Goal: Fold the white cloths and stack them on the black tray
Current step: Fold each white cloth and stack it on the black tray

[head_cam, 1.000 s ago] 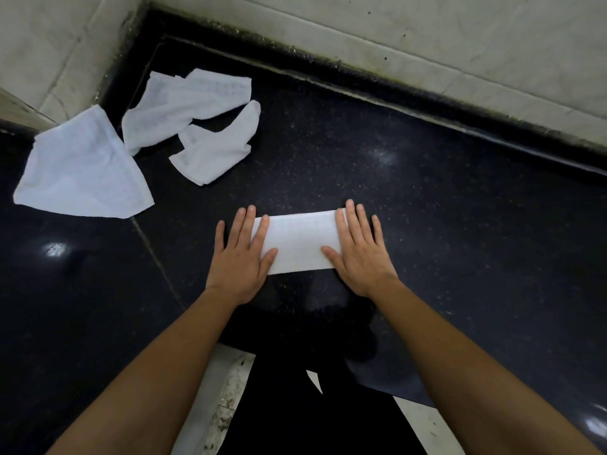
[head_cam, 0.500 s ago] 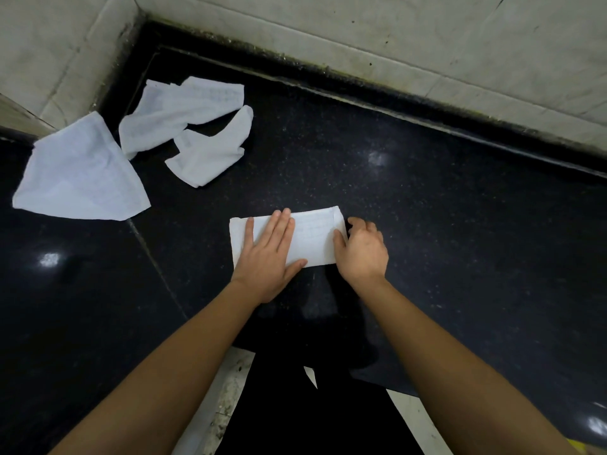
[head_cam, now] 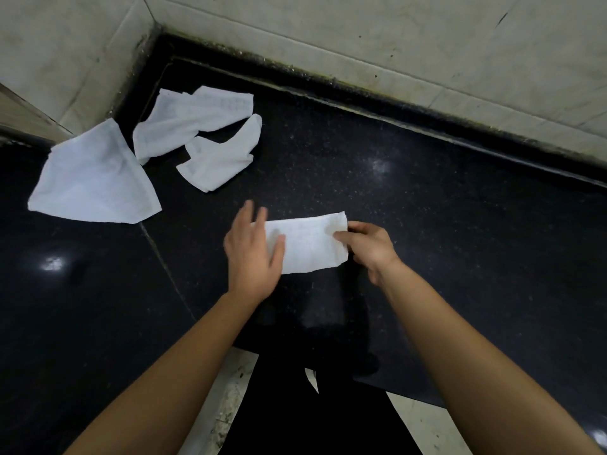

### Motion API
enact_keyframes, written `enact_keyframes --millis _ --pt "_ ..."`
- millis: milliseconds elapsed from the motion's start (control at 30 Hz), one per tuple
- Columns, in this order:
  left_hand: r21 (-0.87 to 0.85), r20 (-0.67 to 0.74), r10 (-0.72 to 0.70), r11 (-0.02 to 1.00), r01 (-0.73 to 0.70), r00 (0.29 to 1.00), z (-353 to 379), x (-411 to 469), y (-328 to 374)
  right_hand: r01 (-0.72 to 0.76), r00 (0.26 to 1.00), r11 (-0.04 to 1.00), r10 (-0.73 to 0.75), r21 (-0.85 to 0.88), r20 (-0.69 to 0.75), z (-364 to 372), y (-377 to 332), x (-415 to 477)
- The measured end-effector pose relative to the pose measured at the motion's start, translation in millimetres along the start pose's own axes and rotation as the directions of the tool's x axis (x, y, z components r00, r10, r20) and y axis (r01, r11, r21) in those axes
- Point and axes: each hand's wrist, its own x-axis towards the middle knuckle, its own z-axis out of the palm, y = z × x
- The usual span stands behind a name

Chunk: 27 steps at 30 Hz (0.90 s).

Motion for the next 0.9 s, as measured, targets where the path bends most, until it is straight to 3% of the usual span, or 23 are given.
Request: enact_keyframes --millis 67,133,167,233,400,633,700,800,833,900 --pt "-0.223 -0.077 -0.356 0.917 0.332 0.931 -15.7 0.2 -4.4 0.040 0.998 0.997 -0.044 0.071 0.050 8.3 -5.7 -10.4" --pt "-0.472 0.091 -0.634 0.651 0.594 0.768 -28.3 3.6 -12.6 0.066 0.994 0.993 -0.074 0.097 0.085 26.3 -7.5 -17.8" --pt "-0.559 0.195 -0.693 0.503 0.659 0.694 -33.1 5.3 -17.0 0.084 0.991 0.993 -0.092 0.083 0.095 37.5 -6.7 -19.3" --pt "-0.633 0.312 -0.705 0.347 0.693 0.637 -41.2 7.6 -27.3 0.139 0.985 0.990 -0.138 -0.007 0.104 62.6 -4.6 -19.8" --pt "-0.657 0.458 -0.617 0.251 0.711 0.641 -55.1 10.2 -45.9 0.306 0.949 0.904 -0.266 -0.300 0.167 115.6 -2.8 -22.1" --pt "-0.648 0.484 -0.541 0.306 0.697 0.688 -61.4 8.3 -44.9 0.401 0.910 0.771 -0.275 -0.495 0.309 148.0 8.8 -20.2" --pt "-0.649 0.478 -0.535 0.319 0.691 0.697 -61.7 7.8 -44.5 0.401 0.906 0.775 -0.258 -0.488 0.336 146.1 12.2 -20.5" --pt "-0.635 0.462 -0.530 0.363 0.682 0.712 -57.8 7.5 -46.2 0.415 0.907 0.814 -0.334 -0.407 0.257 129.4 14.6 -26.5" --pt "-0.618 0.433 -0.522 0.422 0.663 0.735 -55.6 7.0 -46.6 0.455 0.891 0.795 -0.400 -0.402 0.217 121.0 15.9 -26.8" --pt "-0.497 0.295 -0.439 0.688 0.529 0.848 -49.5 3.7 -48.3 0.550 0.826 0.685 -0.530 -0.478 0.191 103.0 20.5 -26.0"
